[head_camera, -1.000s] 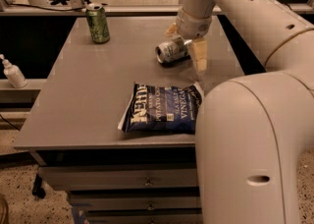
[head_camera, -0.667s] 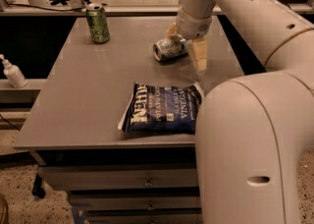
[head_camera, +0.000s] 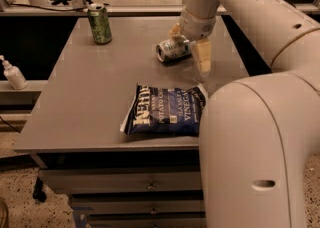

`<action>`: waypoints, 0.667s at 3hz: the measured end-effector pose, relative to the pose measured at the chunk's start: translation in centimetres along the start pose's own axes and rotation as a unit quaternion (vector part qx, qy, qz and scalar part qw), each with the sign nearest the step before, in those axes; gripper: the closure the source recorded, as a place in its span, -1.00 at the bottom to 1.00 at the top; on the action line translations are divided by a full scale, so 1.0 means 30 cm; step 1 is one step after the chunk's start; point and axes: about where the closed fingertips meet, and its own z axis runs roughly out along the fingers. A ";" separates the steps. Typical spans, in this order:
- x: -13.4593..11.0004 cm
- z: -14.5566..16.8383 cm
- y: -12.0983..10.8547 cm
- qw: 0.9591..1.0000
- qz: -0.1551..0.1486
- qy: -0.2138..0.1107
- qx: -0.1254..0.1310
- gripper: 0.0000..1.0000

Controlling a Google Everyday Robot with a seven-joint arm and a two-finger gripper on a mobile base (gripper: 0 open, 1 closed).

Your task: Knock 7up can over

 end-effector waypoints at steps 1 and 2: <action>0.005 -0.015 -0.009 1.000 0.007 0.000 0.020 -1.00; 0.011 -0.030 -0.016 0.999 0.014 0.003 0.038 -1.00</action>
Offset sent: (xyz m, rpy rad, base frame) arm 0.0001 -0.0081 0.0199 0.0449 -0.0914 -0.0629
